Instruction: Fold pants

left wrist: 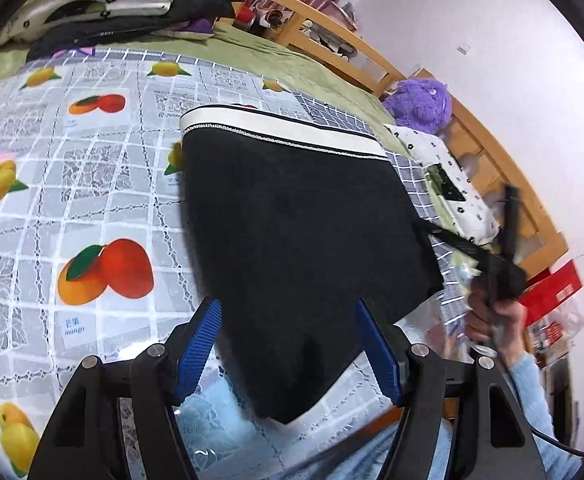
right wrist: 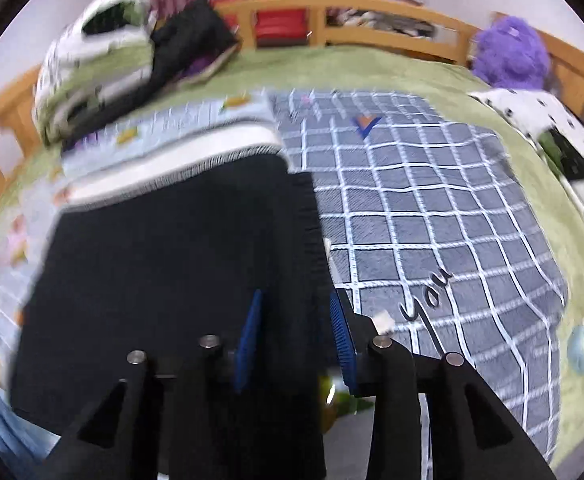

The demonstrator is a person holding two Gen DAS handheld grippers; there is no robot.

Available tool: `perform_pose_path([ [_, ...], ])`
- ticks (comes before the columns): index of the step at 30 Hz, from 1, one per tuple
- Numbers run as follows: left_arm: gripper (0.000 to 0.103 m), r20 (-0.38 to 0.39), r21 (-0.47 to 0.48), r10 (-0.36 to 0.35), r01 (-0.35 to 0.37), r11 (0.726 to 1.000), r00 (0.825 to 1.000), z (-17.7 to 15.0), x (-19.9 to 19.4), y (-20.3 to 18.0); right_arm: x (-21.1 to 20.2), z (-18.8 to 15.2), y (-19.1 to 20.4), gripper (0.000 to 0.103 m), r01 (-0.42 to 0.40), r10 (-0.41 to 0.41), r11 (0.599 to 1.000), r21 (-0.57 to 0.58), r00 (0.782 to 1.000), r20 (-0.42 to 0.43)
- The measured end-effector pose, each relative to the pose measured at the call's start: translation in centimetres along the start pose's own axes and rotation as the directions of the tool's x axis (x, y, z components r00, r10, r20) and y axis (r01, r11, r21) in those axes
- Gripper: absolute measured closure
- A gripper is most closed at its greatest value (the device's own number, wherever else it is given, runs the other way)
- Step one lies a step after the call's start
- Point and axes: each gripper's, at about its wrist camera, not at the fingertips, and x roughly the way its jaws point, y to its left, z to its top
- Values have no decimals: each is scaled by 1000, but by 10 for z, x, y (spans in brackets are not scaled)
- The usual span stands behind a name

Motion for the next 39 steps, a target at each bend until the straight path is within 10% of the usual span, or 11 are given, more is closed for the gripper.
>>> perform_pose_path([
  [7,35,-158,1,59,-59,998,986,-34,55,13,9,-46,11,73,17,-18,1000,-21,1000,-15],
  [13,35,-52,94,89,-84,992,995,-8,31,10,-8,-24,15,63,-8,8,997,-76,1000,-4],
  [15,35,-52,49,77,-75,996,996,9,34,20,-7,-9,15,43,-20,22,997,-72,999,37],
  [19,35,-70,-30,43,-45,999,997,34,56,41,33,20,12,43,-5,4,998,-61,1000,-9],
  [23,35,-106,-131,-80,66,989,991,44,87,64,78,33,-8,37,-147,153,987,57,983,-106],
  [28,64,-104,-141,-144,129,982,984,52,114,60,83,29,9,44,-103,97,993,-62,990,-104],
  [31,80,-79,-125,-191,180,976,978,62,103,60,66,34,6,75,-105,102,994,-43,993,-65],
  [39,82,-14,-87,-145,143,986,989,98,15,100,29,33,71,88,-154,154,988,16,988,-33],
])
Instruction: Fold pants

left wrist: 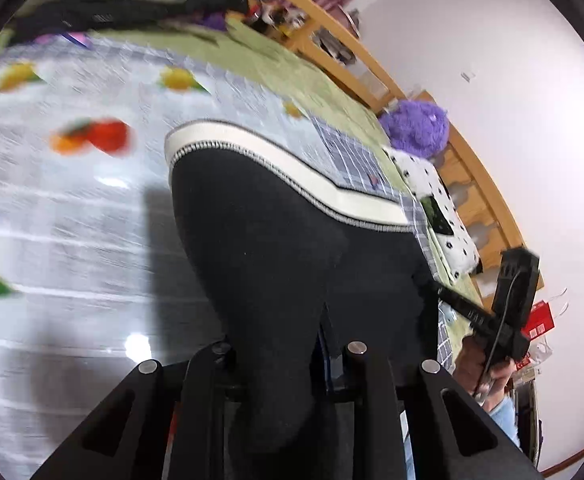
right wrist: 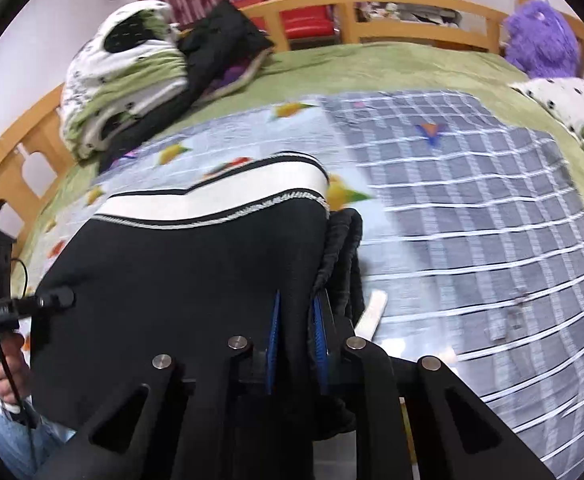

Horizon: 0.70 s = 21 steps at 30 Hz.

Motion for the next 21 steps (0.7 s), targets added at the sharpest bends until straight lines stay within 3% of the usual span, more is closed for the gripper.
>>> perform_pose_path([
  [2,82,18,8,43,-43,999,999,7,-32,18,5,-7,33,88,-33,33,999,11,999,3],
  [5,82,31,31,159,-160,987,987,13,-77,50,25,-14,85,88,-145,145,988,56,989,1],
  [8,77,20,32,233,-233,972,972,14,-84,78,46,-17,125,88,-211,211,976,48,977,15],
  [10,67,-9,-3,251,-251,968,968,12,-76,99,55,-17,138,87,-205,204,978,25,978,34],
  [13,56,-71,-42,286,-289,956,956,-1,-60,116,73,-17,139,81,-112,113,993,-37,993,23],
  [17,44,-41,39,371,-370,928,928,-17,-68,108,65,-16,132,67,-90,90,996,-25,996,3],
  [21,41,10,15,392,-392,920,920,-26,-90,115,42,-11,132,67,-80,81,997,-16,992,97],
])
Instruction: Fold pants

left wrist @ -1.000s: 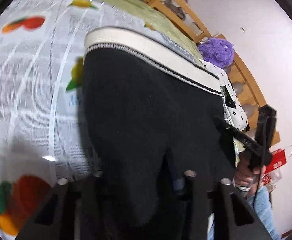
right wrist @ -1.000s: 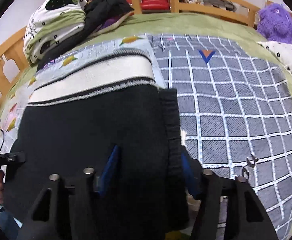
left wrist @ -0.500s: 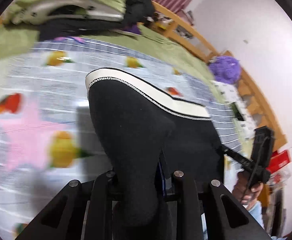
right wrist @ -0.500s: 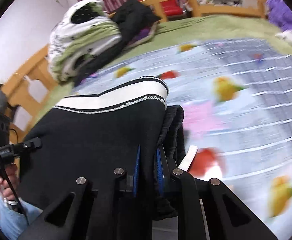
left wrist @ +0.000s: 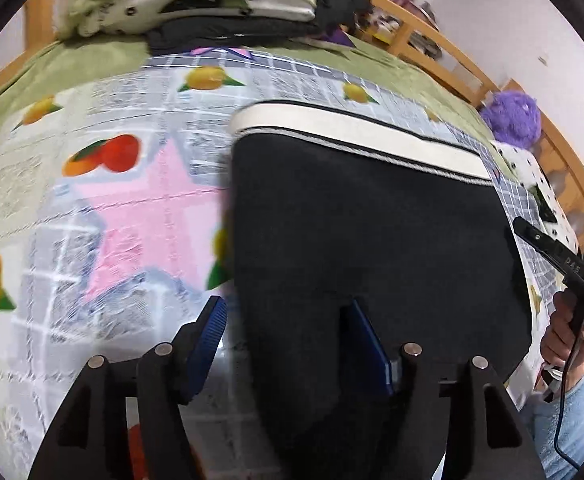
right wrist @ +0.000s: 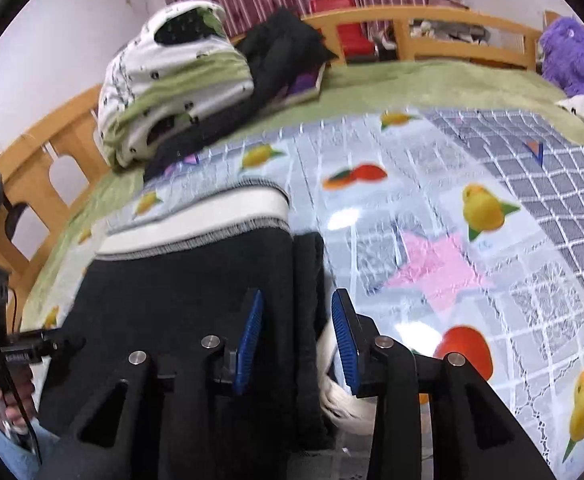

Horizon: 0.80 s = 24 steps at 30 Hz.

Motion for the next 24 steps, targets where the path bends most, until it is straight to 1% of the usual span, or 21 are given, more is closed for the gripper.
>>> perform_pose_path([
  [2,40,11,-22,-19,19,1000,1000,-1,-4,6,8,4,6,67,15,-15,1000,-24,1000,-12],
  [3,40,14,-26,-16,17,1000,1000,0,-5,9,14,5,9,69,24,-24,999,-36,1000,-19],
  [4,40,19,-28,-6,6,1000,1000,-2,-6,10,23,6,12,73,28,-29,999,-44,999,-29],
  [5,40,29,-25,16,-16,1000,999,-3,-7,13,33,5,15,85,21,-24,998,-53,999,-43],
  [6,40,39,-20,31,-30,999,999,-5,-8,13,38,4,18,89,22,-25,998,-63,999,-41],
  [7,39,53,-12,48,-47,999,997,-6,-10,14,37,2,22,92,30,-32,996,-79,999,-20],
  [8,39,69,-3,66,-66,998,995,-7,-13,14,33,3,24,93,27,-28,996,-89,1000,-9],
  [9,39,82,3,77,-78,997,994,-8,-17,14,27,6,24,94,10,-10,997,-75,1000,10],
  [10,39,96,9,84,-85,996,992,-10,-21,13,20,9,21,94,-16,18,999,-52,999,33],
  [11,39,108,16,82,-84,996,991,-10,-26,11,10,14,16,94,-68,69,997,-19,996,63],
  [12,39,114,19,74,-76,997,991,-11,-29,11,6,18,14,94,-74,74,997,-16,995,67],
  [14,39,133,27,40,-44,999,990,-12,-36,7,6,22,9,94,5,-2,999,-39,997,75],
  [15,39,137,30,32,-37,999,990,-12,-37,5,12,22,2,94,34,-32,999,-31,998,55],
  [16,39,140,33,26,-31,999,990,-12,-39,2,26,19,-10,93,43,-43,999,-12,999,-6],
  [17,39,143,34,16,-21,999,990,-13,-40,0,40,14,-19,92,31,-31,999,13,998,-59],
  [18,39,144,34,3,-8,999,990,-14,-42,-3,47,9,-24,89,28,-25,999,35,996,-81],
  [20,39,140,41,-31,25,999,990,-18,-47,-10,41,5,-20,83,47,-47,999,0,997,-65],
  [21,39,132,50,-44,37,998,990,-22,-50,-15,31,5,-14,82,52,-54,998,-34,997,-53],
  [22,39,124,70,-63,54,996,990,-26,-54,-19,19,2,-10,81,52,-53,998,-46,998,-33],
  [24,39,124,100,-77,65,993,989,-42,-62,-28,-1,-6,-7,75,51,-51,998,-44,999,-5],
])
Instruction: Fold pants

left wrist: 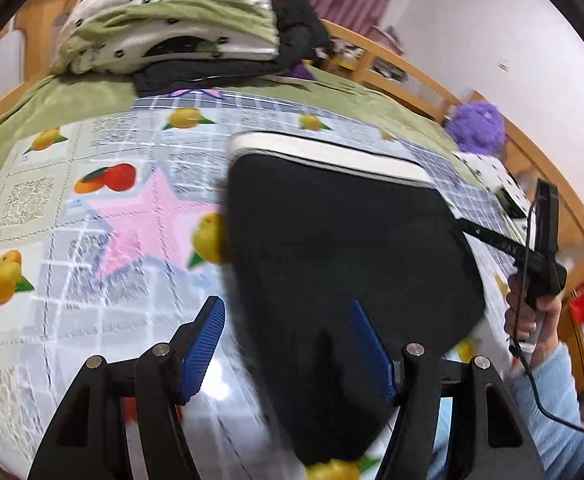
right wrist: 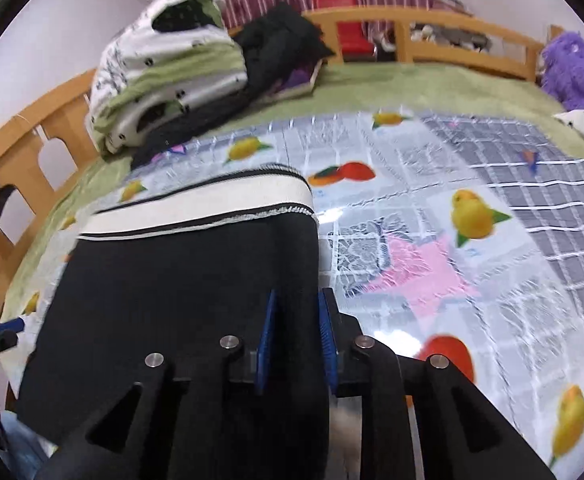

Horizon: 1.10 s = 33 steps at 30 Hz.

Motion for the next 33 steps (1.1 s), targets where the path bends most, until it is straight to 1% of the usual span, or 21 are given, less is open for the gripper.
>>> perform_pose_path([
  [2,39,-2,23,-5,5,1000,1000,-18,-8,-9,-17,-13,-1,72,-24,24,1000,4,1000,-7],
  [4,39,-11,72,3,-2,997,1000,-40,-15,-19,-25,-29,-1,71,-21,21,1000,3,999,-28],
  [6,39,-15,153,38,-35,988,999,-62,-22,-32,-26,-42,-3,64,-1,1,1000,6,998,-55],
  [7,39,-25,189,60,-55,980,998,-69,-22,-37,-26,-49,-6,63,2,0,1000,23,998,-67],
  [8,39,-51,232,96,-82,969,994,-78,-18,-43,-28,-55,-10,63,-8,11,999,49,998,-66],
  [10,39,-81,265,152,-126,956,985,-87,-10,-49,-34,-64,-15,63,-37,43,996,81,997,-71],
  [11,39,-97,285,195,-161,945,976,-91,-1,-51,-35,-67,-15,63,-43,49,996,84,996,-74],
  [15,39,-105,322,306,-259,911,946,-98,18,-50,-38,-71,-19,63,-55,63,993,101,995,-78],
  [17,39,-99,343,325,-274,898,941,-100,23,-50,-39,-72,-19,63,-60,68,993,101,995,-75],
  [20,42,-55,327,337,-302,896,940,-97,24,-50,-39,-72,-18,63,-61,67,994,88,995,-72],
  [21,55,-25,306,324,-301,903,946,-92,22,-49,-38,-72,-18,62,-62,68,994,88,995,-73],
  [22,78,3,277,282,-271,922,960,-87,18,-47,-37,-72,-19,62,-64,71,994,90,995,-73],
  [23,89,44,234,244,-247,940,969,-84,13,-44,-36,-72,-19,61,-66,73,994,93,995,-75],
  [24,90,85,164,202,-214,963,976,-80,8,-37,-35,-72,-20,59,-65,73,993,94,994,-76],
  [25,91,92,111,183,-193,975,979,-78,7,-29,-34,-72,-20,58,-64,72,993,95,994,-77],
  [27,91,86,42,173,-177,983,981,-80,9,-17,-33,-72,-22,54,-75,84,992,104,993,-80],
  [28,91,60,26,176,-178,984,983,-82,13,-14,-32,-72,-23,53,-82,91,991,109,992,-84],
  [29,90,14,22,171,-171,985,985,-85,20,-10,-31,-73,-24,50,-85,95,990,112,991,-89],
  [30,87,-16,27,174,-174,984,985,-90,23,-10,-30,-74,-24,50,-83,94,990,111,992,-90],
  [32,80,-17,54,189,-188,981,982,-94,17,-14,-30,-75,-24,50,-81,90,991,105,992,-87],
  [33,73,-18,63,202,-201,978,979,-96,14,-16,-31,-76,-24,50,-79,87,992,103,993,-82],
])
